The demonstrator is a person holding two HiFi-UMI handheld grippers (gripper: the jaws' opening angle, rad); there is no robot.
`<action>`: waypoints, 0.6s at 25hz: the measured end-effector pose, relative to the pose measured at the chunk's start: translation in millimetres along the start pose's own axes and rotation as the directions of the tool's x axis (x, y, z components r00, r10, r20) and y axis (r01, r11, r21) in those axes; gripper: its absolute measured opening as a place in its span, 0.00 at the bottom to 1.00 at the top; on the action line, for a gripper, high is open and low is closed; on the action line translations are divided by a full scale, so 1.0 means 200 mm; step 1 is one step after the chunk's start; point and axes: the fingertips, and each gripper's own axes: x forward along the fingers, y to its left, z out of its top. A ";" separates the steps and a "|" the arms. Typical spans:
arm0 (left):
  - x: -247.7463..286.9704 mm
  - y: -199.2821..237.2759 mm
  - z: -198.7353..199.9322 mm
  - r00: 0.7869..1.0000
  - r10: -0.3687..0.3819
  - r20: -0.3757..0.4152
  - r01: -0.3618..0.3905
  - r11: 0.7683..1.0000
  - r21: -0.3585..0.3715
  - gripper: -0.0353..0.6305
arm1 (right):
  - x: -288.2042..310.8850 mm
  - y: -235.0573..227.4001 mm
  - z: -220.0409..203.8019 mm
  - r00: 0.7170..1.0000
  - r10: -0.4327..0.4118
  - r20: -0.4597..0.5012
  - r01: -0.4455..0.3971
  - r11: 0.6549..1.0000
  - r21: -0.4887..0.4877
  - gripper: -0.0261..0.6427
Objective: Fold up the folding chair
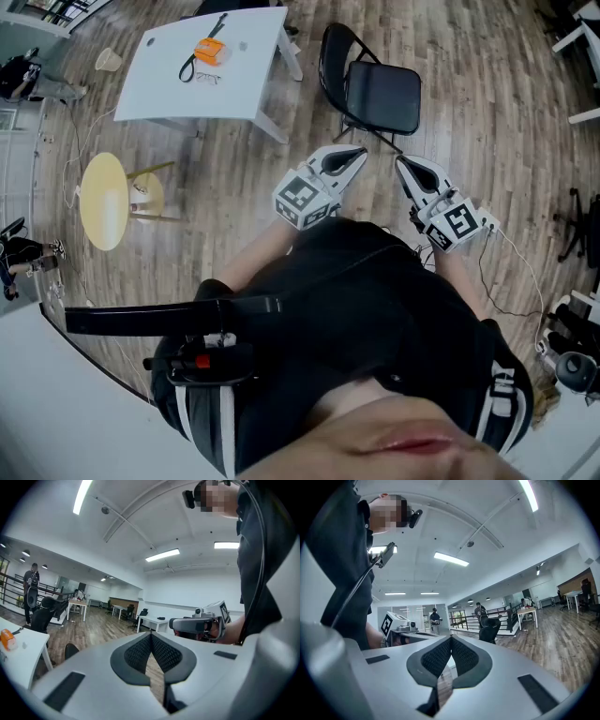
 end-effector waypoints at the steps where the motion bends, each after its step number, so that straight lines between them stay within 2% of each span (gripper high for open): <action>1: 0.00 0.00 0.00 1.000 0.003 0.000 -0.003 1.000 0.005 0.06 | 0.00 0.00 0.00 1.000 0.000 0.000 0.000 1.000 0.002 0.05; 15: -0.03 0.01 -0.01 1.000 0.025 0.001 -0.025 1.000 -0.006 0.06 | -0.01 -0.02 -0.01 1.000 -0.022 0.020 0.022 0.999 0.030 0.05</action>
